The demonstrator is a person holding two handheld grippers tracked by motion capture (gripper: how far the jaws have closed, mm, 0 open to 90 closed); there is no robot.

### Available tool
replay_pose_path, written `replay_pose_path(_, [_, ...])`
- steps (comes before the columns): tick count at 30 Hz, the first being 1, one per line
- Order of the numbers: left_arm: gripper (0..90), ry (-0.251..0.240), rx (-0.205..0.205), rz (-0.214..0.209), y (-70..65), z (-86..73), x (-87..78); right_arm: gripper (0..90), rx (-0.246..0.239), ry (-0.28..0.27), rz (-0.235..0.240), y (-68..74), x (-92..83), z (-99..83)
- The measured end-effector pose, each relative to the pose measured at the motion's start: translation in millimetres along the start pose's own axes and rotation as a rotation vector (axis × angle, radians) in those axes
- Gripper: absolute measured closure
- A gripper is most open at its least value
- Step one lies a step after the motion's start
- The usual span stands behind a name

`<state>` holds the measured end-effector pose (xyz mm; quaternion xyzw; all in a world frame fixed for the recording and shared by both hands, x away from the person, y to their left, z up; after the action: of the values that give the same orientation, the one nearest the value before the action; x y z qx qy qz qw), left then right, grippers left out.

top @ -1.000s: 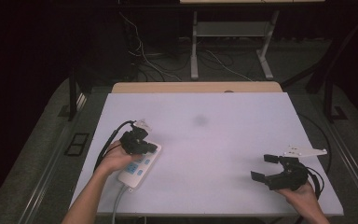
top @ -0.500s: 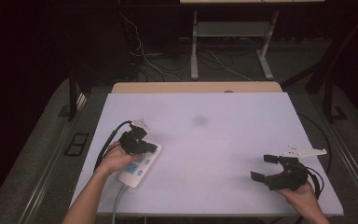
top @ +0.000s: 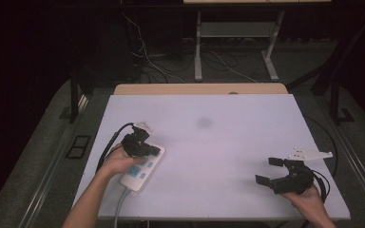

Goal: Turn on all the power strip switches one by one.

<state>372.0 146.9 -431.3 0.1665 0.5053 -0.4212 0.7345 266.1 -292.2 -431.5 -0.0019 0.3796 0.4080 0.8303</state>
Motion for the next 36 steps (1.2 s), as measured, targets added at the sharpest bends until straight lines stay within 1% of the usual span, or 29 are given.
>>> replay_pose_path(3, [89.7,-0.002,-0.016,-0.011,0.7,0.0,0.3,0.7,-0.001,-0.001,0.001,0.3,0.0,0.1])
replay_pose_path(7, [89.8,0.002,-0.011,-0.003,0.1,-0.1,1.1,0.7,-0.002,-0.003,0.001,0.4,-0.4,0.2])
replay_pose_path(13, [89.7,0.003,-0.014,-0.002,0.0,-0.1,1.0,0.7,-0.007,-0.004,-0.001,1.0,-0.7,0.4])
replay_pose_path(17, [89.7,0.007,-0.011,0.006,-0.9,0.5,0.9,0.7,-0.001,-0.003,0.001,0.3,-0.5,0.4])
replay_pose_path(19, [89.6,0.005,-0.016,0.002,-0.4,0.2,0.8,0.7,0.001,-0.003,0.001,0.0,-0.5,0.4])
replay_pose_path(21, [89.6,0.003,-0.005,0.013,-1.8,0.2,1.0,0.7,0.002,-0.003,0.001,0.0,-0.4,0.2])
replay_pose_path(22, [89.6,0.01,0.007,0.024,-2.5,0.5,0.7,0.7,0.002,-0.002,0.001,-0.1,-0.3,0.2])
replay_pose_path(25, [89.5,0.01,0.009,0.036,-3.7,0.9,0.6,0.8,0.002,-0.002,0.0,-0.6,-0.1,0.2])
replay_pose_path(26, [89.5,-0.003,0.004,0.031,-3.2,1.0,-0.3,0.7,0.002,-0.003,0.0,-0.6,-0.1,0.2])
replay_pose_path(27, [89.4,-0.001,0.002,0.047,-2.5,0.8,-0.6,0.7,0.002,-0.003,0.0,-0.5,-0.3,0.2])
replay_pose_path(31, [89.3,-0.013,-0.019,0.048,-0.5,0.1,-2.4,0.8,0.007,-0.007,0.001,-0.9,-1.1,0.0])
replay_pose_path(33, [89.3,-0.042,-0.02,0.035,-1.5,0.7,-5.9,0.8,0.007,-0.007,-0.002,-0.8,-1.6,-0.1])
replay_pose_path(36, [89.3,-0.05,-0.016,0.04,-3.4,0.7,-10.6,0.7,0.007,-0.009,-0.002,-1.0,-1.6,-0.3])
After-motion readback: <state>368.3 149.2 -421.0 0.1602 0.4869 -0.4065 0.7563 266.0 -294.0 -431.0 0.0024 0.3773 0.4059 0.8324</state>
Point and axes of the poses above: each handheld gripper's, and its own axes: x roughly forward along the jaws, z roughly out of its top, y roughly to its left, the point moved 3 cm from there along x, roughly forward along the jaws, and after that the axes turned 9 degrees about y, right-handed, at the moved point
